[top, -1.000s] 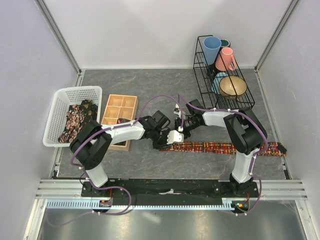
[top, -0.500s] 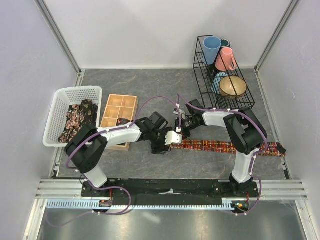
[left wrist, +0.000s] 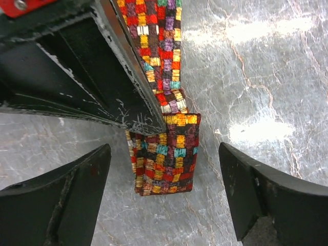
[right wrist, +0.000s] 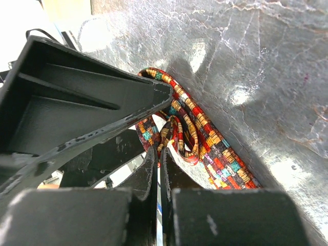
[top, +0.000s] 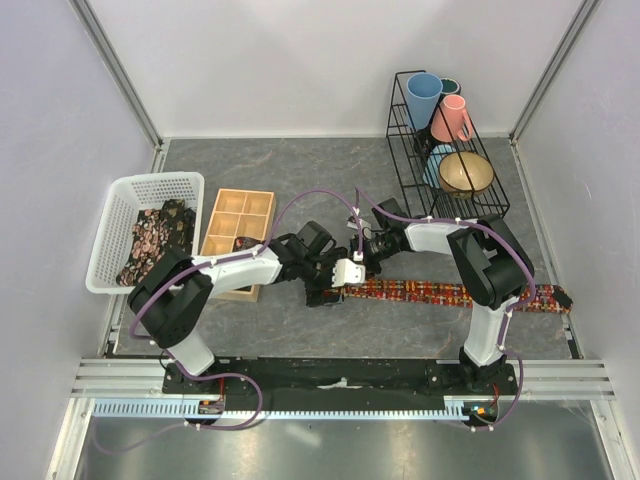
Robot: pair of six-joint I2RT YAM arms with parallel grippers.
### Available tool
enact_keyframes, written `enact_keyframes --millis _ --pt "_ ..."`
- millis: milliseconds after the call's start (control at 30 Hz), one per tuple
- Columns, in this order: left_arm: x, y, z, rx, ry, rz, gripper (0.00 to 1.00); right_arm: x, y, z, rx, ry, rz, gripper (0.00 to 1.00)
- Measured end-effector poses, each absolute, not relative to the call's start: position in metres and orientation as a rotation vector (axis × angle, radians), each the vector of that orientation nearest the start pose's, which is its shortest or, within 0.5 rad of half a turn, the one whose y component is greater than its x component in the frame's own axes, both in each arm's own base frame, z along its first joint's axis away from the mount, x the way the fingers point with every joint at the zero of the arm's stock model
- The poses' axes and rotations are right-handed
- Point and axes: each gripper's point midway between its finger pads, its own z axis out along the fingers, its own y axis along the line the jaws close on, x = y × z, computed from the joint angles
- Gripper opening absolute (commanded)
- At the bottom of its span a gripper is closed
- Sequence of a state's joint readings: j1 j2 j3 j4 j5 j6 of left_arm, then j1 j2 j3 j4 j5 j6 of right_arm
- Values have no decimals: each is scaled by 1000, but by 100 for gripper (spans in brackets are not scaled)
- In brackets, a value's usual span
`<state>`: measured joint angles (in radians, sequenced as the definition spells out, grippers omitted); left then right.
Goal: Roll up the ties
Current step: Roll the tie at the center of the board.
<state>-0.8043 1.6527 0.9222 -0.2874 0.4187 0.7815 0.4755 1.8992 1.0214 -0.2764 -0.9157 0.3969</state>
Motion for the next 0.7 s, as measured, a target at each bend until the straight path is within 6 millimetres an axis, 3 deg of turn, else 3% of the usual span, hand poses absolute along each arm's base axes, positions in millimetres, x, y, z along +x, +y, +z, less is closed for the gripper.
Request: enact_keyframes --millis 233,333,567,700 --pt "227 -302 33 1913 1654 -557 97 236 288 44 -396 2764 1492 0" --pt "228 -306 28 1934 1653 -582 92 237 288 44 -393 2762 1492 0" --pt "230 -314 18 1994 1690 -629 53 242 287 45 -375 2752 1492 0" --pt "229 -311 17 2005 1698 -637 43 242 286 45 -371 2754 1495 0"
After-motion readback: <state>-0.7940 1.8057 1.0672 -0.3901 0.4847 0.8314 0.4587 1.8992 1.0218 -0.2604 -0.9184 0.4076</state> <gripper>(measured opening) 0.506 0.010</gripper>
